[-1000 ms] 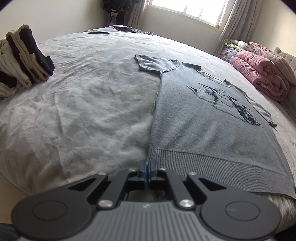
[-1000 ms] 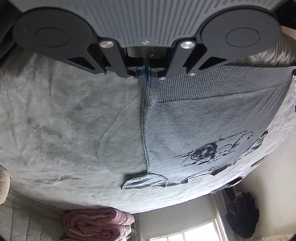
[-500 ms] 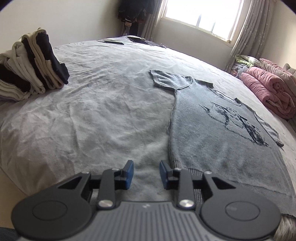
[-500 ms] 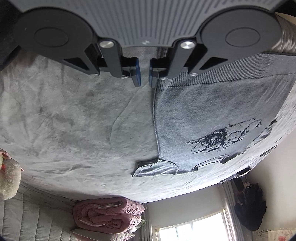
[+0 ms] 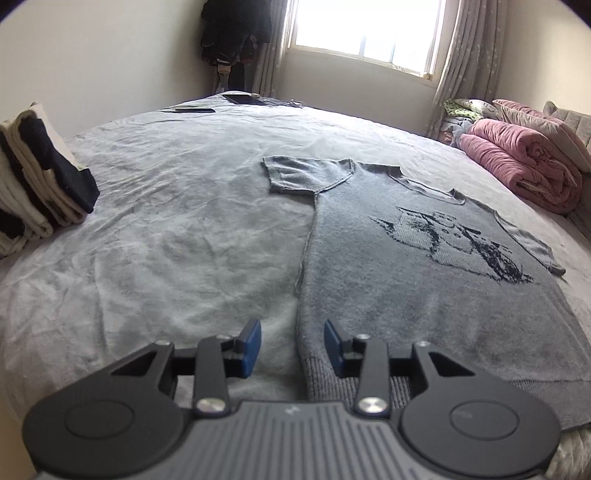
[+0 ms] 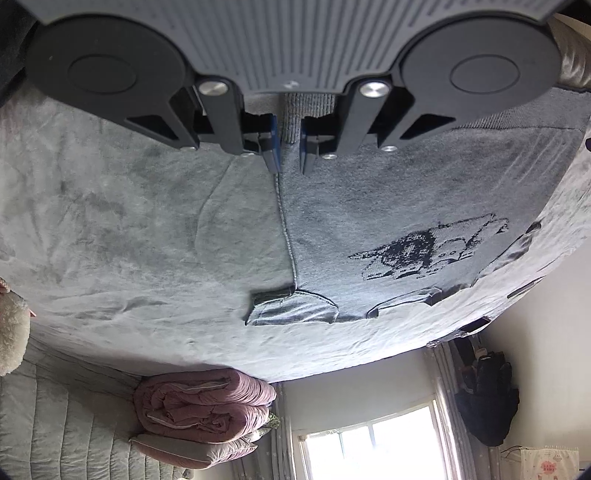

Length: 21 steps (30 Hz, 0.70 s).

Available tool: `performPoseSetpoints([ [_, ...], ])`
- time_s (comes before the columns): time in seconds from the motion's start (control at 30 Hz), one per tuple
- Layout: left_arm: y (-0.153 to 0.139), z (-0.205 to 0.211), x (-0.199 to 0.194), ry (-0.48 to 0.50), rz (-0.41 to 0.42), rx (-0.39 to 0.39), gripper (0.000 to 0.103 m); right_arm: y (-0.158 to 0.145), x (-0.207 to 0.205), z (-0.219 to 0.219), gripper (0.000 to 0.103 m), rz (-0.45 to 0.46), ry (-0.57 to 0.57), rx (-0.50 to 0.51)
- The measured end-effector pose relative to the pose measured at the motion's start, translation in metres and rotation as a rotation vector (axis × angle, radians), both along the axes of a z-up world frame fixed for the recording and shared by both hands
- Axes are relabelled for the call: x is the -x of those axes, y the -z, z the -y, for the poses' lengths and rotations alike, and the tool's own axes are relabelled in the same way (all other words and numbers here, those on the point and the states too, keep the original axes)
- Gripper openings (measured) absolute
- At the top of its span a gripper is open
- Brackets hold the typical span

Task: Fold clothes
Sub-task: 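Move both open grippers along the sweater toward the short sleeve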

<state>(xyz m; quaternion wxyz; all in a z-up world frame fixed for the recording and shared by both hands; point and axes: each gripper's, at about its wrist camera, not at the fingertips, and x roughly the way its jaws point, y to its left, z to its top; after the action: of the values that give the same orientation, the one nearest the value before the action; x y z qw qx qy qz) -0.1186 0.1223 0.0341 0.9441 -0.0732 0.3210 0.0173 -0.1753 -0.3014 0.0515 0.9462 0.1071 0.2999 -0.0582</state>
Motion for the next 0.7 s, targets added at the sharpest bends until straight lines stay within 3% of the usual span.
performPoseSetpoints([
  [0.3, -0.004, 0.013, -0.011, -0.016, -0.01, -0.044, 0.038, -0.003, -0.01, 0.003, 0.016, -0.02, 0.008, -0.036],
  [0.43, -0.009, 0.023, -0.019, -0.024, -0.008, -0.095, 0.039, -0.013, -0.025, -0.005, 0.017, -0.024, -0.017, 0.005],
  [0.57, -0.008, 0.028, -0.025, -0.028, -0.018, -0.097, 0.04, -0.011, -0.036, -0.018, 0.037, -0.037, -0.066, 0.051],
  [0.7, -0.009, 0.031, -0.027, -0.03, -0.017, -0.102, 0.043, -0.009, -0.04, -0.029, 0.037, -0.05, -0.117, 0.081],
])
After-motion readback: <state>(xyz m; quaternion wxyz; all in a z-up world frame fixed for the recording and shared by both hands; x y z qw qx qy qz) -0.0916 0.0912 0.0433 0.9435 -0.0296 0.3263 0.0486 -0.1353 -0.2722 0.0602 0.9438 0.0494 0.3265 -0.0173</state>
